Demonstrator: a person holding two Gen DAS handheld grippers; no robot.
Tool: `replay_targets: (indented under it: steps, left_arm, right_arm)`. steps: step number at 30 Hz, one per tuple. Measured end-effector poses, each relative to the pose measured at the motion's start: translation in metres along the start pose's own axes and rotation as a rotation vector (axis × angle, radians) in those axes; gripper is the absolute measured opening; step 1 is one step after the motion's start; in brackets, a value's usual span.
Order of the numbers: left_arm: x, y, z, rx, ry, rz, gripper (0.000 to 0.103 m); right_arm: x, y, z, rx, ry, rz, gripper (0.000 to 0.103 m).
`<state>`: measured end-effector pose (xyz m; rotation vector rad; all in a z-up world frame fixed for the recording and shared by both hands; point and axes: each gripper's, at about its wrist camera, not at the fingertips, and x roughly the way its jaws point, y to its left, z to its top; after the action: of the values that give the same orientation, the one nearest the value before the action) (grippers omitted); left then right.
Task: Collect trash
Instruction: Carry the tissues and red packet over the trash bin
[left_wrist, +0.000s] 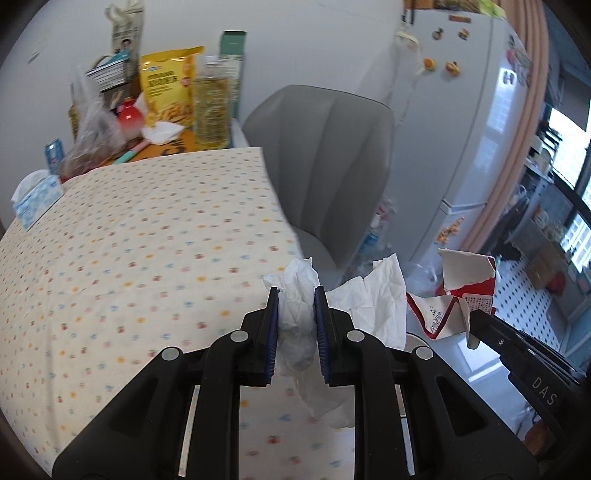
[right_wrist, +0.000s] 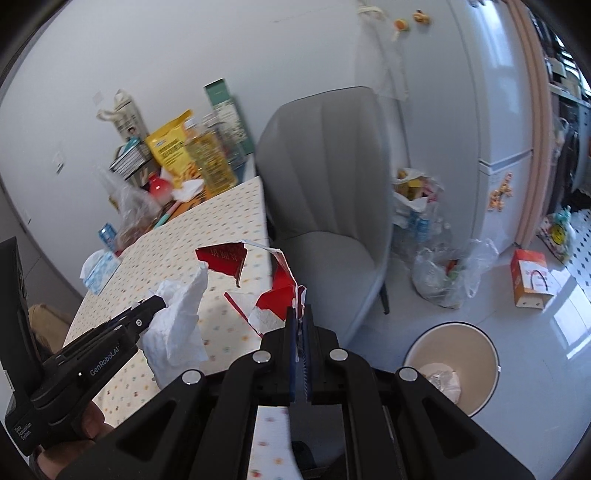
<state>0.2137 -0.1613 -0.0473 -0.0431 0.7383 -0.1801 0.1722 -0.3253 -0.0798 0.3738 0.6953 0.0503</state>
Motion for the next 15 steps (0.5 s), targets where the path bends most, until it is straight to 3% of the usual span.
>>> replay_targets:
  steps: [15]
  left_arm:
    - [0.068,-0.136,-0.004,0.189,0.085,-0.097,0.019]
  right_arm:
    - [-0.012,-0.133,0.004,0.183,-0.029,-0.129,0.004]
